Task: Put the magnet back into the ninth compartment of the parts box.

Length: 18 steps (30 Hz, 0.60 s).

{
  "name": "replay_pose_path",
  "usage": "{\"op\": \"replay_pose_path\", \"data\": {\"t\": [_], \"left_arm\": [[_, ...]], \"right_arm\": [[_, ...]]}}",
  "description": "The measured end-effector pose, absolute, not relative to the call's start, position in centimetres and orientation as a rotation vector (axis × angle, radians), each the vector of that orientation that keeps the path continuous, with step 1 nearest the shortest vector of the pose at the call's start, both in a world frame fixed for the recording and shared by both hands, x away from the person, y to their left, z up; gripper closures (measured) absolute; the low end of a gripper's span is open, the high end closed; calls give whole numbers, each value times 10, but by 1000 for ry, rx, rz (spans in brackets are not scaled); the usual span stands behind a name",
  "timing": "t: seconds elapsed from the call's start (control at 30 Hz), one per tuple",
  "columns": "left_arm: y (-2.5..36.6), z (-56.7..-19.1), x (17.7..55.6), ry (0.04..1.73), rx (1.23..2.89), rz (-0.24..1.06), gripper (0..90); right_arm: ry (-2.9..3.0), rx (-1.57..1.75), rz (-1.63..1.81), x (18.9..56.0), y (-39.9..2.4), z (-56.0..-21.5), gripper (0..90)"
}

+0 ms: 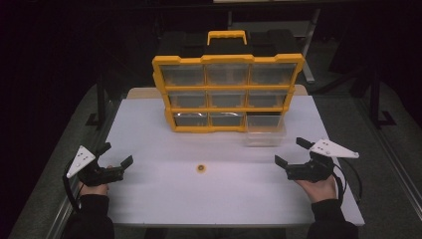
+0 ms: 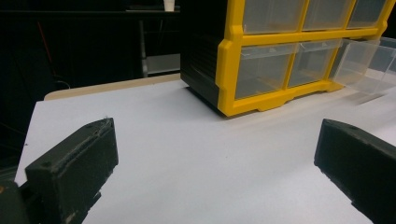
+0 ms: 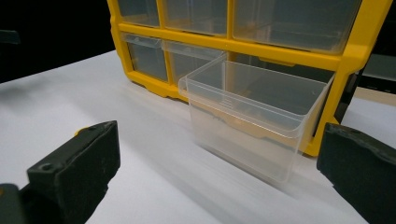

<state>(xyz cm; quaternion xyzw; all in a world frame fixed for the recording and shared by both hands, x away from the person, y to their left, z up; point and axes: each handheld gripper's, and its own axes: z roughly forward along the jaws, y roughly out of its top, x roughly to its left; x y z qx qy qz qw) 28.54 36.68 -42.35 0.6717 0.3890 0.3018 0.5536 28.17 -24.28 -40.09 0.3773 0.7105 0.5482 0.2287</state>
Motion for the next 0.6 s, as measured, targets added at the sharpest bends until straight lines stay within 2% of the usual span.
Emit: {"op": "replay_pose_path", "data": {"t": [0.6], "left_arm": [[368,-424,285,930,1582,726,0]], "right_arm": [[1994,1043,1486,282,-239,-401,0]]}}
